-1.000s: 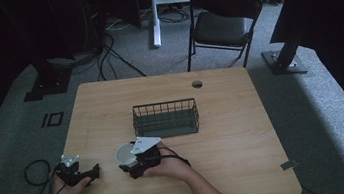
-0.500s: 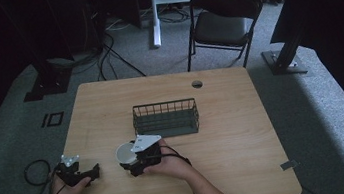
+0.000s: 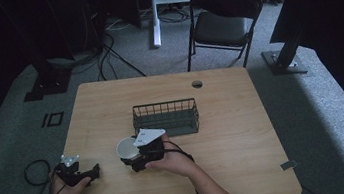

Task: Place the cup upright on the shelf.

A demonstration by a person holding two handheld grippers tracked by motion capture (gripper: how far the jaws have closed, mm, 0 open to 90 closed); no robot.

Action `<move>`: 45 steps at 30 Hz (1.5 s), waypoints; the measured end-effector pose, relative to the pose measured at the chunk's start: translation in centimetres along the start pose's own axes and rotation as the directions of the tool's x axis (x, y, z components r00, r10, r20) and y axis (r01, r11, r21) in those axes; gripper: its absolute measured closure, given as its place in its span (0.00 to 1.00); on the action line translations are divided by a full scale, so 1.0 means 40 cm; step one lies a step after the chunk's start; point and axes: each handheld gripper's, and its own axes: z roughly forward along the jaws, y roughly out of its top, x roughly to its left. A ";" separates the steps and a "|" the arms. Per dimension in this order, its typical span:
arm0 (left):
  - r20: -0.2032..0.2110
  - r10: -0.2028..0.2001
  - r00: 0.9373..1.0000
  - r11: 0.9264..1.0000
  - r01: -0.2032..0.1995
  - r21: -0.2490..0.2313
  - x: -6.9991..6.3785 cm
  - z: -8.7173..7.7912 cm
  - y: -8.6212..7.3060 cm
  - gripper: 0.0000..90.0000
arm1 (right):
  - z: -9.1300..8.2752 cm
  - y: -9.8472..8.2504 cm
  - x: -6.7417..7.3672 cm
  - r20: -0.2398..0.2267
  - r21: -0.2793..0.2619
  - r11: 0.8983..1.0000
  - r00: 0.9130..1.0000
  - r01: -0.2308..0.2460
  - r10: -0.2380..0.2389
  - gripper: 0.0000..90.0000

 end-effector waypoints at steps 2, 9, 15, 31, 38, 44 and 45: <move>0.000 0.000 1.000 1.000 0.000 0.000 0.000 0.000 0.000 0.00 | -0.009 0.009 -0.001 -0.006 -0.009 1.000 1.000 -0.009 0.009 0.22; 0.000 0.000 1.000 1.000 0.000 0.000 0.000 0.000 0.000 0.00 | -0.032 0.039 -0.003 -0.012 -0.018 1.000 1.000 -0.014 0.013 0.22; 0.000 -0.002 1.000 1.000 0.002 -0.002 0.000 0.000 0.000 0.00 | -0.052 0.059 -0.006 -0.006 -0.042 0.999 1.000 -0.021 0.020 0.22; -0.001 -0.001 1.000 1.000 0.001 -0.002 0.000 0.000 0.000 0.00 | -0.115 0.133 -0.054 0.076 -0.121 0.992 0.996 -0.041 0.051 0.22; -0.001 0.000 1.000 1.000 0.000 -0.002 0.000 0.000 0.000 0.00 | -0.147 0.163 -0.094 0.164 -0.150 0.987 0.984 -0.049 0.073 0.22; 0.000 -0.001 1.000 1.000 0.001 -0.001 0.000 0.000 0.000 0.00 | -0.175 0.178 -0.135 0.253 -0.160 0.986 0.963 -0.051 0.091 0.22; 0.000 0.000 1.000 1.000 0.000 -0.001 0.000 0.000 0.000 0.00 | -0.179 0.179 -0.143 0.263 -0.161 0.985 0.960 -0.059 0.100 0.22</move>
